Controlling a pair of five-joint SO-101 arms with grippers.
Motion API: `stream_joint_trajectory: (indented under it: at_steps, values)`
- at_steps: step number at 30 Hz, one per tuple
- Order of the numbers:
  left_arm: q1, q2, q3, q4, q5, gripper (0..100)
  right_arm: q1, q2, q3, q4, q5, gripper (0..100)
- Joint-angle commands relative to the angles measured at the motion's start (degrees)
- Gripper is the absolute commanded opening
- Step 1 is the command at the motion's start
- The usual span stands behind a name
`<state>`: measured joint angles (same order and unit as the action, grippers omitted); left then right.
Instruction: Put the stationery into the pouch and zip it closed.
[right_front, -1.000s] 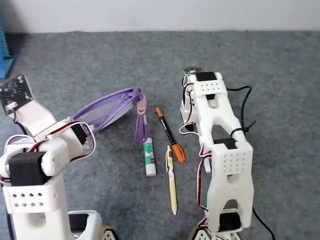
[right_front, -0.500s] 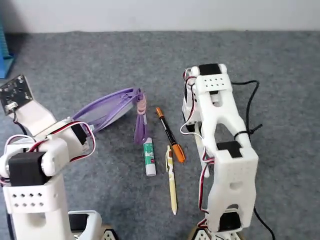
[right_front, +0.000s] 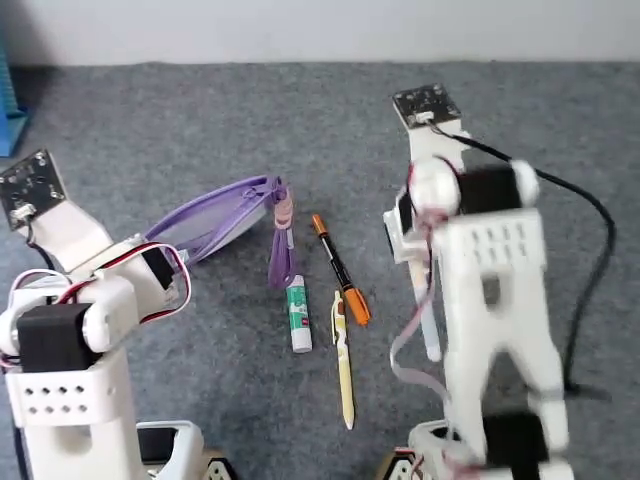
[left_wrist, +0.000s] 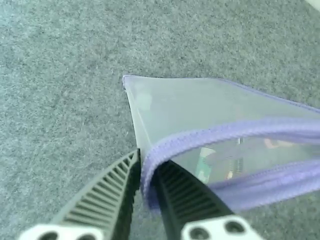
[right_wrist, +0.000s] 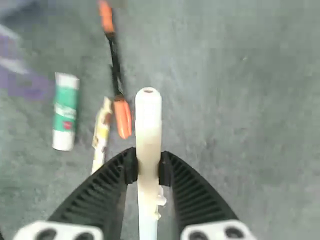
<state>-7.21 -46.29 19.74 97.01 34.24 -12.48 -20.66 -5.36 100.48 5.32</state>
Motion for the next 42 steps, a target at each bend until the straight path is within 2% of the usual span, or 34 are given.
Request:
stream_joint_trajectory:
  at_steps: [1, 9, 16, 25, 30, 39, 42]
  values:
    - [0.00, 0.70, -1.71, 0.09, -0.26, 1, -4.53, -12.18, 0.09, -0.22, 0.26, 0.8]
    - [-0.18, 0.79, -1.71, 0.09, -0.18, 1, -21.76, -22.11, 0.18, -16.48, -11.08, 0.8]
    - [-0.26, 0.79, -1.71, 0.09, -0.18, 1, -31.25, -20.44, 0.35, -38.11, -12.31, 0.8]
    - [-0.26, 0.44, -1.71, 0.09, -0.18, 1, -33.98, -12.70, 2.37, -58.15, -11.96, 0.8]
    - [-0.26, 0.44, -1.71, 0.09, -0.18, 1, -35.12, -9.80, 5.71, -59.30, -6.68, 0.8]
    - [-0.35, 0.44, -1.71, 0.09, -0.18, 1, -34.95, -9.71, 18.73, -68.00, -5.63, 1.2]
    - [-0.35, 0.44, -1.71, 0.09, -0.18, 1, -34.95, -10.15, 18.55, -64.40, -5.71, 9.6]
